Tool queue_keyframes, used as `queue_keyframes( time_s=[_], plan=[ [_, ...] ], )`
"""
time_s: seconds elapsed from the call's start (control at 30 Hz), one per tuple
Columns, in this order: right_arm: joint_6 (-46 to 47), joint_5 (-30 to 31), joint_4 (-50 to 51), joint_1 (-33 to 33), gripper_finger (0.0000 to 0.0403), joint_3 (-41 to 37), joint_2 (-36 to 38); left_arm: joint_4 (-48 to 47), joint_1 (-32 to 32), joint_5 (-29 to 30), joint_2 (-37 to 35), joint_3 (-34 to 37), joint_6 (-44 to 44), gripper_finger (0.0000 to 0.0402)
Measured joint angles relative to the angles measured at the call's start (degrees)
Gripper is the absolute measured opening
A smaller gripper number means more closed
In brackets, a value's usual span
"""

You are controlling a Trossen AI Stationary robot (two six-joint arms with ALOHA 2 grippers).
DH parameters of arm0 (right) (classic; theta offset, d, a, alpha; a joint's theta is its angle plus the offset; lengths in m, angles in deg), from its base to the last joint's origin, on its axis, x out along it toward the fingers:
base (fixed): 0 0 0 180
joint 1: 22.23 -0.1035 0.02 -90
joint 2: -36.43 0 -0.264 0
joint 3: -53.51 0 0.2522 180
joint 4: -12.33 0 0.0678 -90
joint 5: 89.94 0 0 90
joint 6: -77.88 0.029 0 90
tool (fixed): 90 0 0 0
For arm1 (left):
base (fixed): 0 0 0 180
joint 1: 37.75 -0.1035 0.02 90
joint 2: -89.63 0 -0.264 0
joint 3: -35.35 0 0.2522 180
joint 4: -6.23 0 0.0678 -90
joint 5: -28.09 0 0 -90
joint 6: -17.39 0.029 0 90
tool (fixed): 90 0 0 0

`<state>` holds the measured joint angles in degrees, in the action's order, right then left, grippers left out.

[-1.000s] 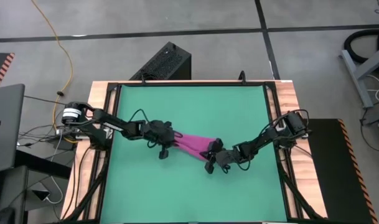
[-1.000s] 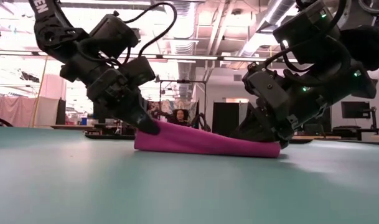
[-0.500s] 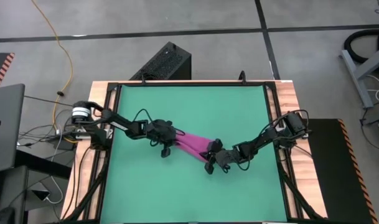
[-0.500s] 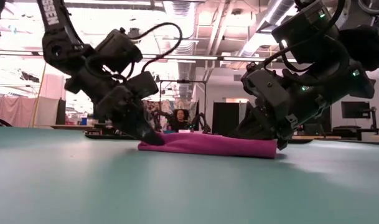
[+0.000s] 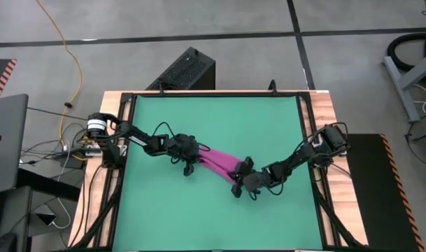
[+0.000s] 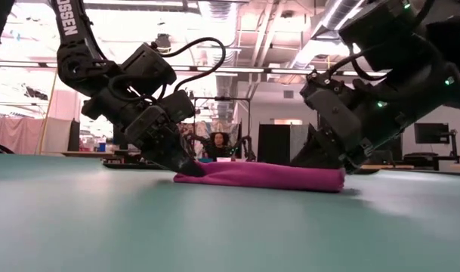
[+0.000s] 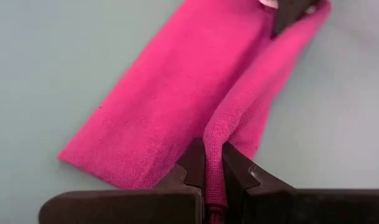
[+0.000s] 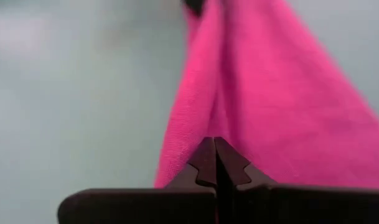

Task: Roll towel into tight, uniform cylinder
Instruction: Roll the pink towel

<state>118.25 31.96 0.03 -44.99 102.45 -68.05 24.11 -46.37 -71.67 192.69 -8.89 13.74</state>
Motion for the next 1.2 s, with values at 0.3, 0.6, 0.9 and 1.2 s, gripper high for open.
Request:
queue_keyframes(
  time_s=[0.3, 0.6, 0.9, 1.2],
  plan=[
    [-2.0, 12.6, 11.5, -5.2, 0.0008, -0.3, 10.0, -0.5, 0.0, -0.1, 0.1, 0.2, -0.7, 0.0003],
    [-13.9, 27.9, 5.6, -14.0, 0.0014, -0.2, 10.4, -0.5, 0.0, -0.1, 0.1, 0.2, -0.9, 0.0003],
    [-13.6, 24.5, 4.7, -14.0, 0.0106, 0.1, 8.7, -0.6, 0.0, -0.1, 0.1, 0.2, -1.8, 0.0003],
    [-13.4, 22.0, 8.9, -12.7, 0.0244, 1.6, 7.6, -0.7, 0.0, -0.4, 0.1, 0.2, -2.0, 0.0003]
  ],
)
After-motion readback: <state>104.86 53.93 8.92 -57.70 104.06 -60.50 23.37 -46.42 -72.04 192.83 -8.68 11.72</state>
